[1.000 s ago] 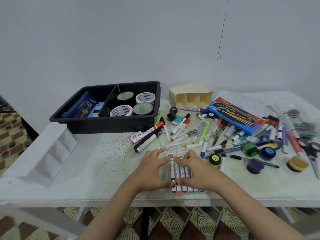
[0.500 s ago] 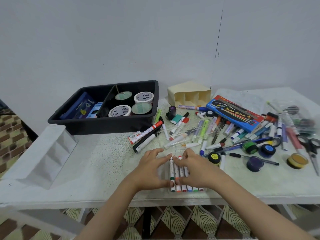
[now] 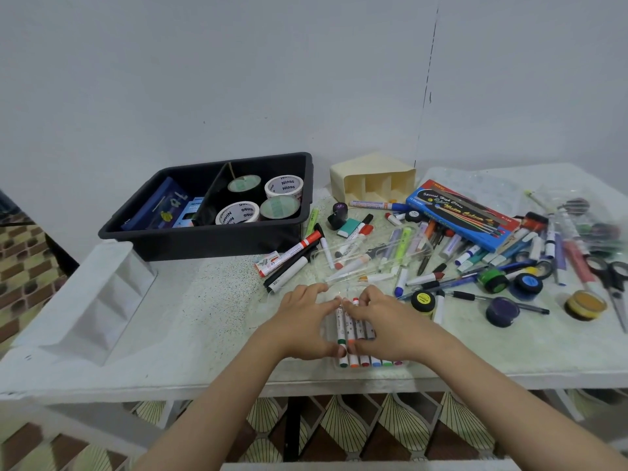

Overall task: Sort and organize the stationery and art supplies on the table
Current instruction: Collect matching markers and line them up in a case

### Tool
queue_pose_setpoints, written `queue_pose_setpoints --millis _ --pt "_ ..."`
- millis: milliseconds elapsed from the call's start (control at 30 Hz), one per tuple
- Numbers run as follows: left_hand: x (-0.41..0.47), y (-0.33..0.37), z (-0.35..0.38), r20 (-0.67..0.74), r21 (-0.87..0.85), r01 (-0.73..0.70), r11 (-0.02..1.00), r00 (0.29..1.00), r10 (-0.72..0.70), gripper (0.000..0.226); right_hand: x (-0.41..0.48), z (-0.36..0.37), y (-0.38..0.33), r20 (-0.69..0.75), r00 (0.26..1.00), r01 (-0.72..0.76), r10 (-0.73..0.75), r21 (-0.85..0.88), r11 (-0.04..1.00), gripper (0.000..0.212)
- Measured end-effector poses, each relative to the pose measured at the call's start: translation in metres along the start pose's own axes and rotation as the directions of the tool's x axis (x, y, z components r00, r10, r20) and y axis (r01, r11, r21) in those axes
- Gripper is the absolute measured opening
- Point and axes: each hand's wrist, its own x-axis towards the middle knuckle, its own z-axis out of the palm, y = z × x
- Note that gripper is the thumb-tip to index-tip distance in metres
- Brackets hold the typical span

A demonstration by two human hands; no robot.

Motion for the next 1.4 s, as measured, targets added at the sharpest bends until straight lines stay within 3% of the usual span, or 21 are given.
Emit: queue_pose_setpoints --millis 167,300,467,667,1000,1167,1400 --pt "-0.002 0.001 0.0 -0.002 -0.01 0.005 1.0 1.0 -0.005 0.089 -0.008 -0.001 0.001 -0.04 0.999 0.009 -0.006 0.075 0.997 0.072" --pt "-0.003 -0.001 0.0 -0.006 -0.034 0.0 0.999 1.0 0.0 0.089 -0.018 0.005 0.007 -0.159 0.984 0.071 -0.084 -0.088 0.994 0.065" --pt "-0.006 -0.002 0.005 -0.003 -0.068 -0.02 0.997 1.0 0.02 0.095 -0.023 0.019 0.022 -0.097 0.99 0.09 -0.098 -0.089 0.992 0.089" --pt "-0.006 -0.002 0.003 -0.013 -0.043 -0.022 0.999 1.0 0.022 0.097 -0.023 0.026 0.027 -0.071 0.993 0.096 -0.093 0.034 0.995 0.078" --pt "-0.009 0.004 0.006 -0.005 -0.008 0.008 1.0 1.0 -0.008 0.098 -0.023 0.026 0.025 -0.019 0.997 0.069 -0.068 0.068 0.995 0.074" --pt "-0.006 0.002 0.003 -0.021 0.013 -0.005 1.0 1.0 0.005 0.1 -0.022 0.018 0.025 -0.001 0.999 0.053 -0.054 0.122 0.991 0.062" --pt "-0.002 0.003 0.0 -0.003 0.002 0.003 1.0 1.0 -0.003 0.102 -0.024 0.017 0.02 -0.034 0.998 0.053 -0.052 0.016 0.998 0.062"
